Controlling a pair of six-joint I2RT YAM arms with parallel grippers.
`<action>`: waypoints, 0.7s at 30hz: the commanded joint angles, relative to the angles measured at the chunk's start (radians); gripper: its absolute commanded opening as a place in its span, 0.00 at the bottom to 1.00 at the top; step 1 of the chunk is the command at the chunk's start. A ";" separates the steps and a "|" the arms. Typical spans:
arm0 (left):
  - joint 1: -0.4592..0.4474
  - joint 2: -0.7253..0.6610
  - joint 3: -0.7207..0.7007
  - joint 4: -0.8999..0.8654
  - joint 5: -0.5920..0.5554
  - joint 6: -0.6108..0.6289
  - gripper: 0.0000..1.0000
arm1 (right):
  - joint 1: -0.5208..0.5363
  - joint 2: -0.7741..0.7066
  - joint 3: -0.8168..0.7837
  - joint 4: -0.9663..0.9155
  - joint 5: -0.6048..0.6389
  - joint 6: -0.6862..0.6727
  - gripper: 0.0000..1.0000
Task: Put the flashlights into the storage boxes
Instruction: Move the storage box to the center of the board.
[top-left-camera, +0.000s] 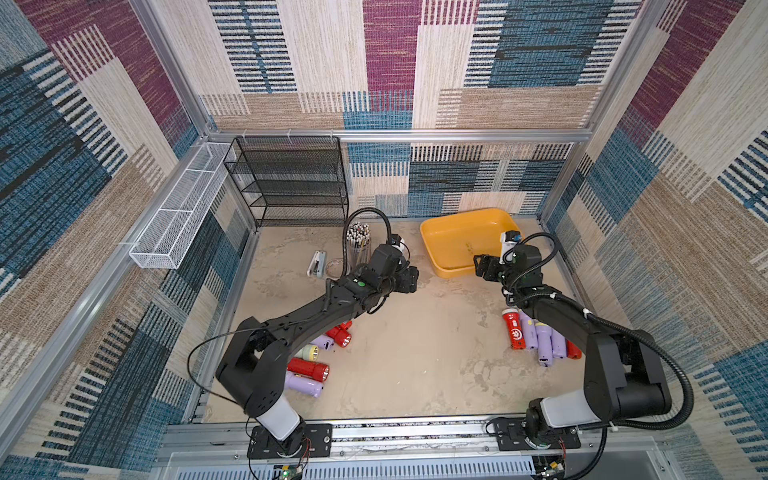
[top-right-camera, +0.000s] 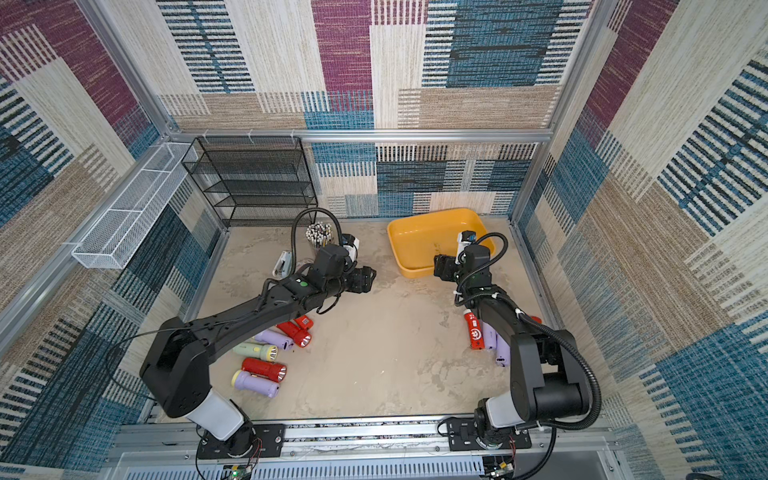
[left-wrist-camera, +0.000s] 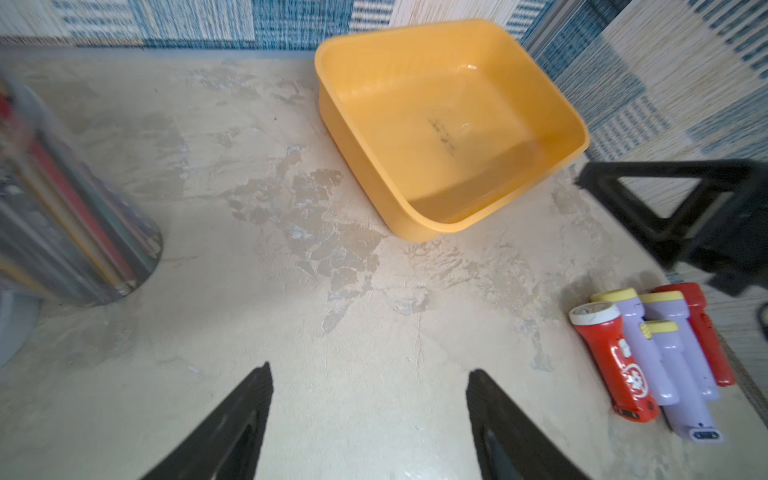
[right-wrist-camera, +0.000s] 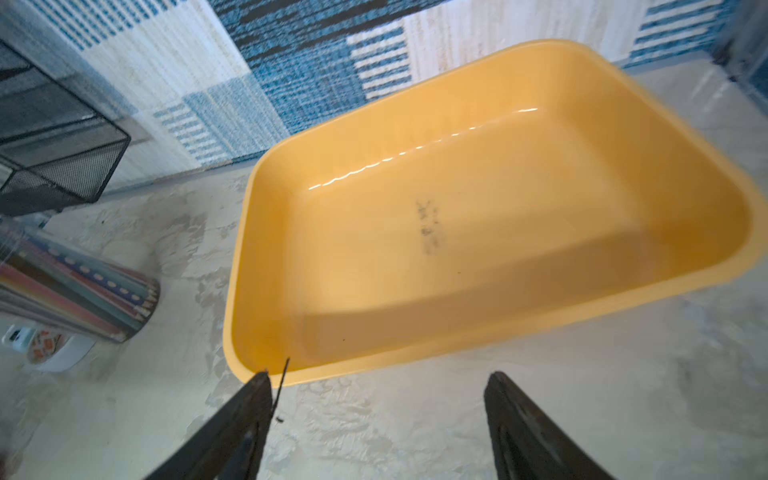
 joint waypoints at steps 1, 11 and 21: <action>-0.008 -0.114 -0.045 -0.088 -0.066 0.052 0.80 | 0.045 0.059 0.066 -0.068 -0.008 -0.034 0.81; -0.007 -0.517 -0.265 -0.184 -0.175 0.072 0.90 | 0.174 0.218 0.243 -0.142 0.009 -0.026 0.81; -0.008 -0.654 -0.337 -0.292 -0.172 0.035 0.99 | 0.246 0.436 0.466 -0.239 0.046 0.006 0.74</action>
